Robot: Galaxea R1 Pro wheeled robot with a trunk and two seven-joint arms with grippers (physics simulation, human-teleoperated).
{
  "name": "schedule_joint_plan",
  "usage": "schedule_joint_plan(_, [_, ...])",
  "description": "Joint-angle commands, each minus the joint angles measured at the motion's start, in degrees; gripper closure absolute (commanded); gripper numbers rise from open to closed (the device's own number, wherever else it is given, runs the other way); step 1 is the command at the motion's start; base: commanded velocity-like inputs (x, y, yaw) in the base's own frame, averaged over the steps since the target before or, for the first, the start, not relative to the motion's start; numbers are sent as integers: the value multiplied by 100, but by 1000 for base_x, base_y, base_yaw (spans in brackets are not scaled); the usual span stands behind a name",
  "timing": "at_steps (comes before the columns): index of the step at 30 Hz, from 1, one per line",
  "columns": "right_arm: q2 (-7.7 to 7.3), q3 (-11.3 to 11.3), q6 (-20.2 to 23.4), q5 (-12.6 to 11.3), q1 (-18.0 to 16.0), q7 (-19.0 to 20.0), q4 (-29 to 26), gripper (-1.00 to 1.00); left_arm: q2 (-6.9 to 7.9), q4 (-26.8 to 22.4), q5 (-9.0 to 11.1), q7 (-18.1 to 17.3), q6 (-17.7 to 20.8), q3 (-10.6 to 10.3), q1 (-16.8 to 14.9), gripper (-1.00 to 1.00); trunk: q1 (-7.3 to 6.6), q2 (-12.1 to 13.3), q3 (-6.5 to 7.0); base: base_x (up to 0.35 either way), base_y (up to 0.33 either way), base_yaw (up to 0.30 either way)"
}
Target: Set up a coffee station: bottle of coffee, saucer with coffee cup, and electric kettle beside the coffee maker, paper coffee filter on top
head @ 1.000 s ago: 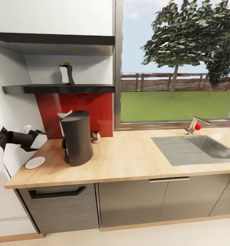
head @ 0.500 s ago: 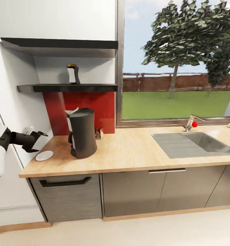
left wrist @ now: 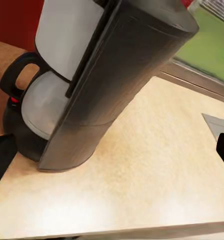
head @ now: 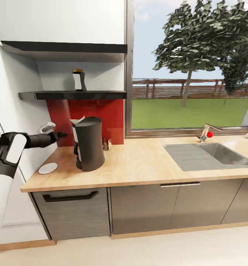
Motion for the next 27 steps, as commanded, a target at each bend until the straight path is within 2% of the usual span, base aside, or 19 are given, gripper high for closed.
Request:
schedule_joint_plan(1, [4, -29, -23, -39, -1, 9, 5, -100, 4, -112, -68, -63, 25, 10, 5, -100, 2, -3, -3, 0, 0, 0])
schedule_joint_plan(4, [6, -28, -23, -39, -1, 9, 5, -100, 67, -719, -62, -73, 52, 7, -16, -100, 2, -3, -3, 0, 0, 0])
schedule_joint_plan(8, [6, -28, -21, -39, -1, 9, 6, -100, 167, -1062, -59, -82, 173, 9, -111, -100, 2, -3, -3, 0, 0, 0])
schedule_joint_plan(20, [15, -28, -26, -37, -1, 9, 6, -100, 214, -1130, -37, -84, 298, 5, -1319, -100, 2, -3, -3, 0, 0, 0])
schedule_joint_plan(21, [15, -28, -26, -35, -1, 9, 6, -100, 204, -1107, -57, -37, 292, 3, -1506, -100, 2, -3, -3, 0, 0, 0])
schedule_joint_plan(24, [15, -28, -26, -32, -1, 9, 6, -100, 187, -1019, -86, 213, 278, -33, -1833, -100, 2, -3, -3, 0, 0, 0])
schedule_joint_plan(26, [9, -28, -26, -30, -1, 9, 6, -100, 143, -884, -139, 912, 245, -158, -2200, -100, 2, -3, -3, 0, 0, 0])
schedule_joint_plan(27, [-2, -28, -25, -30, -1, 9, 6, -100, 117, -791, -154, 1336, 213, -339, -2411, -100, 2, -3, -3, 0, 0, 0])
